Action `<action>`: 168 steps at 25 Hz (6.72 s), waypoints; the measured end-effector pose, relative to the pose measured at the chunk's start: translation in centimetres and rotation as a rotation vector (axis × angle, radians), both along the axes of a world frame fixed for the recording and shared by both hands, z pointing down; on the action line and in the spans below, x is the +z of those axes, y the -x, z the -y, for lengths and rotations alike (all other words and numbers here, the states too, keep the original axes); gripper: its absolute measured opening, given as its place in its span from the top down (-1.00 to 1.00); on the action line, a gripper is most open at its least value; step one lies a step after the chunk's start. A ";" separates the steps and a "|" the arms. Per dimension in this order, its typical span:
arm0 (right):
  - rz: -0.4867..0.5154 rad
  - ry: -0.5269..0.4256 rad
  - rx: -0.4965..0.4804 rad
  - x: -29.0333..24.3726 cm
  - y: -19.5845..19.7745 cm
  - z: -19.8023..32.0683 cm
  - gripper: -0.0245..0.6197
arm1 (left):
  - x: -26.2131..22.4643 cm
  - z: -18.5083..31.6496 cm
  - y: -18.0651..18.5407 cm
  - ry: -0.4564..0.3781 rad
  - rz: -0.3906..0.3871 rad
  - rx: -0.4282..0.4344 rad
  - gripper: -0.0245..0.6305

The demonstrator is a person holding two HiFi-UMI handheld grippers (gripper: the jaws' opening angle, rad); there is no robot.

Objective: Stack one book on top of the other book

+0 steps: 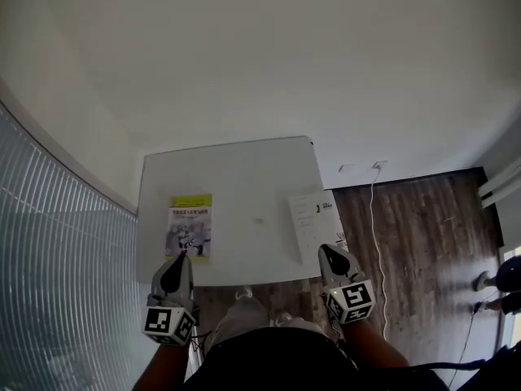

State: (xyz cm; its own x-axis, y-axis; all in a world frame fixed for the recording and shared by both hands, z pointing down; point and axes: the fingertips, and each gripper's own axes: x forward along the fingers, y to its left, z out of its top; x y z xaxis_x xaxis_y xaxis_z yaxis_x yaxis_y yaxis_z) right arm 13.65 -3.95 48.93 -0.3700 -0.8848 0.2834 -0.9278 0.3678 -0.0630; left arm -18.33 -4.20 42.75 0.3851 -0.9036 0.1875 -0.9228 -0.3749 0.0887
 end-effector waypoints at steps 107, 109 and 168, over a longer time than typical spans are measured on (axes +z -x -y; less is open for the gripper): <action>0.494 0.655 -0.151 25.5 -8.7 7.6 0.10 | 8.2 13.4 -25.5 0.199 0.259 0.397 0.92; 0.450 0.659 -0.142 25.4 -8.7 7.7 0.11 | 7.6 13.4 -26.1 0.199 0.204 0.381 0.92; 0.760 0.469 -0.047 10.9 1.6 11.5 0.76 | 2.8 11.1 -6.4 0.039 0.145 0.197 0.92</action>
